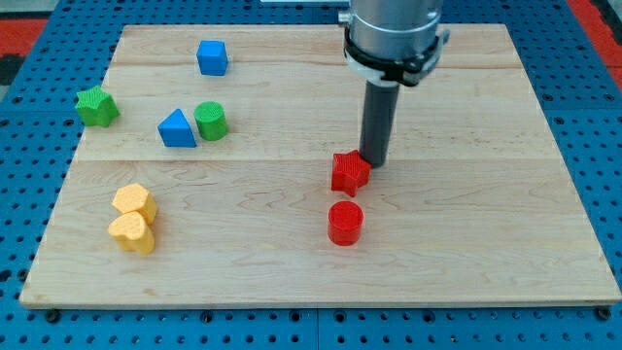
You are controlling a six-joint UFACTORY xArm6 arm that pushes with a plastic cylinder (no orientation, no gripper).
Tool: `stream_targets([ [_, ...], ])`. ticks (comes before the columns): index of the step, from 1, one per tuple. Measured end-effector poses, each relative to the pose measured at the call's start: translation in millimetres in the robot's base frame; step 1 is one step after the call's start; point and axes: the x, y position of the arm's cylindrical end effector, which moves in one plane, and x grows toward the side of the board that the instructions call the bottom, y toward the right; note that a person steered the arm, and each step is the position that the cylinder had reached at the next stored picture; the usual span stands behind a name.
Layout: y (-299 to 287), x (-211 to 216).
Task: Keep the red star at the center of the board
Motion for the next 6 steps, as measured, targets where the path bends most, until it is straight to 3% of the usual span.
stream_targets([
  [1, 27, 55],
  [2, -11, 34],
  [4, -83, -73],
  [5, -65, -38],
  [6, -93, -12],
])
